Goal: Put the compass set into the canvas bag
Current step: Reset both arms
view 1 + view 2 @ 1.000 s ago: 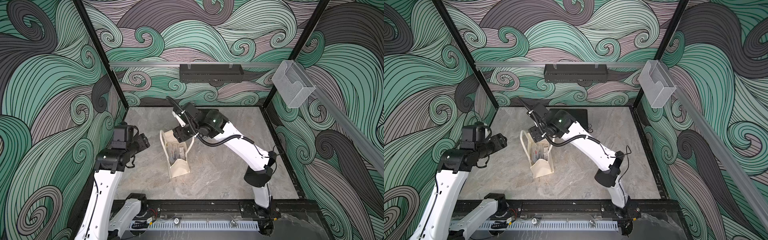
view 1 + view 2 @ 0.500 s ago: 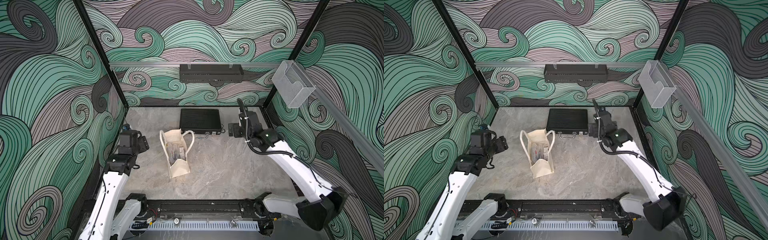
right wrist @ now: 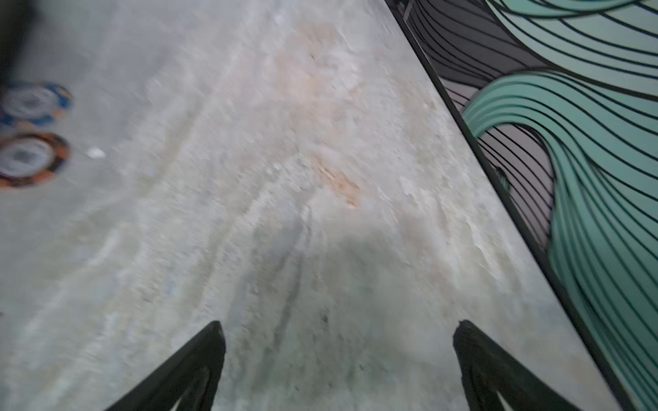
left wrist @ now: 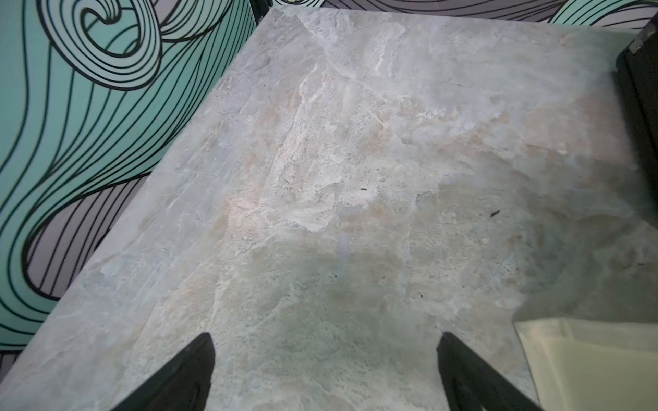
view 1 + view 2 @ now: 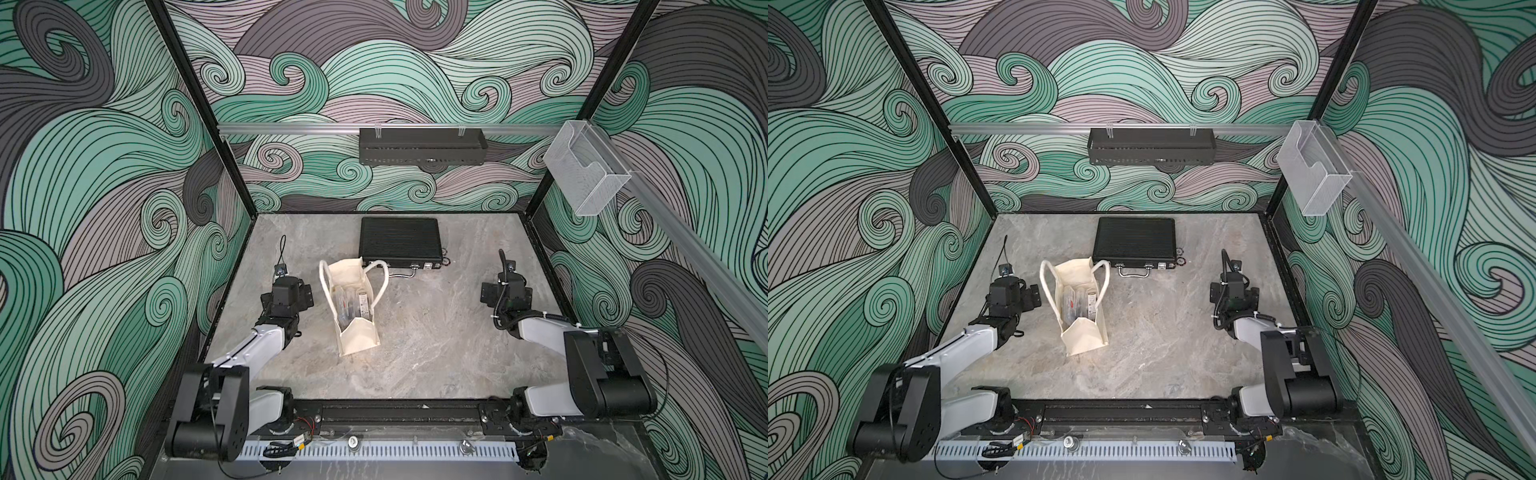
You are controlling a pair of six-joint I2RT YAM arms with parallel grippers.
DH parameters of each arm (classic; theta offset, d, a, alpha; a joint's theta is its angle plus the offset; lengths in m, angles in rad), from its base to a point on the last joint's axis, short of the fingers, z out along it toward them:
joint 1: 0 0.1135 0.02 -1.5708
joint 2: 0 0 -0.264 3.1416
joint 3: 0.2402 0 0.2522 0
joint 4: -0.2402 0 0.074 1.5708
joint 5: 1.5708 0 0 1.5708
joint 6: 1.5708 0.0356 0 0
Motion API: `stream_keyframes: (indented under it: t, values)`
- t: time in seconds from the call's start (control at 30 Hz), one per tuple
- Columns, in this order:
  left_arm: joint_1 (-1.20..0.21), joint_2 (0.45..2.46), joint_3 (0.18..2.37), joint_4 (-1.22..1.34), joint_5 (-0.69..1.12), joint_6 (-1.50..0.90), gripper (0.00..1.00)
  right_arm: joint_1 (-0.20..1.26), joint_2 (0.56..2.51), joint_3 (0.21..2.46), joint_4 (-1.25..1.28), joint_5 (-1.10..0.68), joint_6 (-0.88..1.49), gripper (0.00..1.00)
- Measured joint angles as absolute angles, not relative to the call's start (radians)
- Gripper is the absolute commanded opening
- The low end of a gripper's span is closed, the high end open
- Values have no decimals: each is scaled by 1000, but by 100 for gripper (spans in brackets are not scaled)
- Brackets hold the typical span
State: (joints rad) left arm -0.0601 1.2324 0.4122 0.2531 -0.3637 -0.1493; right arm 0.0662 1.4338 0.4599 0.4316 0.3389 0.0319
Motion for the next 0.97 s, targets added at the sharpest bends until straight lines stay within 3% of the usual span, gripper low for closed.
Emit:
stream_keyframes:
  t: [0.1, 0.3, 0.57, 0.97]
  values:
    - [-59, 1287, 400, 365, -363, -142, 99, 36, 1508, 416, 669, 208, 2, 99]
    - [-51, 1348, 423, 518, -349, -89, 99, 40, 1546, 377, 798, 104, -24, 99]
    - [-29, 1526, 405, 701, -305, -45, 99, 18, 1543, 393, 812, 48, -22, 99]
    - [11, 1530, 443, 693, -260, -57, 99, 19, 1543, 398, 812, 41, -23, 99]
